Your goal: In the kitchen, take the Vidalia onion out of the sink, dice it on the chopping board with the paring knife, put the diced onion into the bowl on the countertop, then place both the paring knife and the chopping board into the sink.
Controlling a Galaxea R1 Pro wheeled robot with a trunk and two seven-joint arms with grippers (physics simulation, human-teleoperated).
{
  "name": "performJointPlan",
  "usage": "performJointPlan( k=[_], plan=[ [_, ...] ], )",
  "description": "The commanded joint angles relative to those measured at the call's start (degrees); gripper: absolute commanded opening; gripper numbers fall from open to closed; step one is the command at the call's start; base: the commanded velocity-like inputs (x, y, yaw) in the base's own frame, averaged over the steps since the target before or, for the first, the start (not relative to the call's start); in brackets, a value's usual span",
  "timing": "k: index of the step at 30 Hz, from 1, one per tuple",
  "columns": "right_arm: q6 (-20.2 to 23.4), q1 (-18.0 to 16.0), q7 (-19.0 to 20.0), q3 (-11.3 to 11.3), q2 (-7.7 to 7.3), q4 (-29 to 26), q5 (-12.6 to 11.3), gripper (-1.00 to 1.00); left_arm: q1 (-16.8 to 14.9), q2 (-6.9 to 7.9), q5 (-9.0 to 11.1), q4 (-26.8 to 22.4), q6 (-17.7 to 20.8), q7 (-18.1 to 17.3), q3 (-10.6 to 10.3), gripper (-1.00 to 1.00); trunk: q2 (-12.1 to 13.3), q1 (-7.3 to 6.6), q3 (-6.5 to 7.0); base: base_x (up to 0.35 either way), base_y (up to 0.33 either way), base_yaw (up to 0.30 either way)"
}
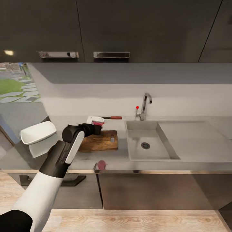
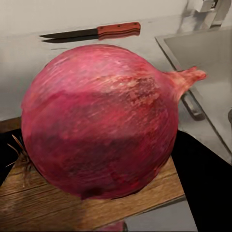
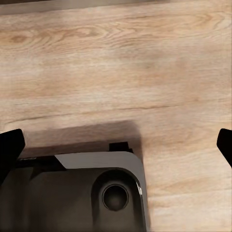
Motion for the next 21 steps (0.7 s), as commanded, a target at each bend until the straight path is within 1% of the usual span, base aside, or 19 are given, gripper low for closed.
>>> performJointPlan(
  k=[1, 6, 12, 17, 21],
  plan=[
    [-0.2, 0.0, 0.3, -0.5, 0.00, 0.0, 0.3, 1.00, 0.0, 0.01, 0.6, 0.1, 0.2, 0.6, 0.0, -1.00, 0.0, 0.00, -0.06, 0.000, 0.246, 0.000],
    [-0.2, 0.0, 0.3, -0.5, 0.00, 0.0, 0.3, 1.00, 0.0, -0.03, 0.6, 1.4, 0.1, 0.6, -0.1, -1.00, 0.0, 0.00, -0.06, 0.000, 0.109, 0.000],
    [-0.2, 0.0, 0.3, -0.5, 0.00, 0.0, 0.3, 1.00, 0.0, -0.04, 0.6, 3.0, 0.1, 0.5, -0.2, -1.00, 0.0, 0.00, -0.06, 0.000, 0.014, 0.000],
    [-0.2, 0.0, 0.3, -0.4, 0.00, 0.0, 0.3, 1.00, 0.0, -0.15, 0.6, 6.2, 0.1, 0.5, -0.2, -1.00, 0.0, 0.00, -0.06, 0.000, 0.001, 0.000],
    [-0.2, 0.0, 0.3, -0.4, 0.00, 0.0, 0.3, 1.00, 0.0, -0.33, 0.6, 6.9, 0.1, 0.5, -0.2, -1.00, 0.0, 0.00, -0.06, 0.000, 0.000, 0.000]
  ],
)
